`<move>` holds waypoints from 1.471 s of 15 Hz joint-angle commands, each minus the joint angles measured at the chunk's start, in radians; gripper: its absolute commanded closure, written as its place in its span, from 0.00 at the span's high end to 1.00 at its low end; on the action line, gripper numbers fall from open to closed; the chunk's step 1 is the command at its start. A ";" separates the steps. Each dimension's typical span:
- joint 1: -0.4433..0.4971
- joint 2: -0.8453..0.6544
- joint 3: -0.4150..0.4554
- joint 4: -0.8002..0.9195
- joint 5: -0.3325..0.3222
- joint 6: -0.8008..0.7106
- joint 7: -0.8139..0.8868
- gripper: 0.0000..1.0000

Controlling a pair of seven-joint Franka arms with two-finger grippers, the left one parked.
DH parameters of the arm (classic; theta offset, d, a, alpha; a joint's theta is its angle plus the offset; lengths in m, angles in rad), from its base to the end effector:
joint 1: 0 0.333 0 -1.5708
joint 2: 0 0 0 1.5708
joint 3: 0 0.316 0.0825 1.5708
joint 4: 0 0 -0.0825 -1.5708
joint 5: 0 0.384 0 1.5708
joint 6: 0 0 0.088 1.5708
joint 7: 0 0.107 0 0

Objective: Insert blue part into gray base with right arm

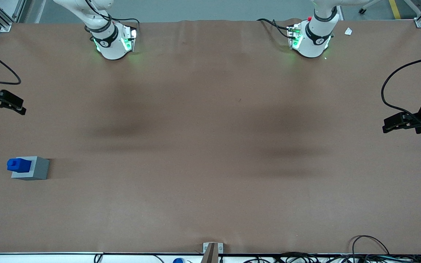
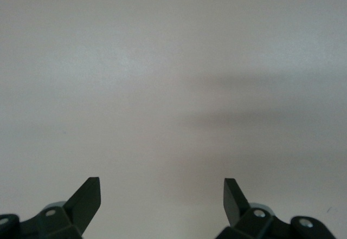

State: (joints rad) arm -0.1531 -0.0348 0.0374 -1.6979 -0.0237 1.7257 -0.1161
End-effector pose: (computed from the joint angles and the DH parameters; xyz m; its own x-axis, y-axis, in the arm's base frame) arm 0.5520 -0.0660 0.5972 0.9982 0.0043 0.0592 0.0024 -0.9995 0.0320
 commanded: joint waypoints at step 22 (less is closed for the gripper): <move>0.033 -0.125 -0.007 0.090 0.021 -0.213 0.055 1.00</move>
State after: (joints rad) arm -0.1266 -0.1588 0.0287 -1.6087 -0.0157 1.5375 -0.0714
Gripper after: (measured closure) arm 0.000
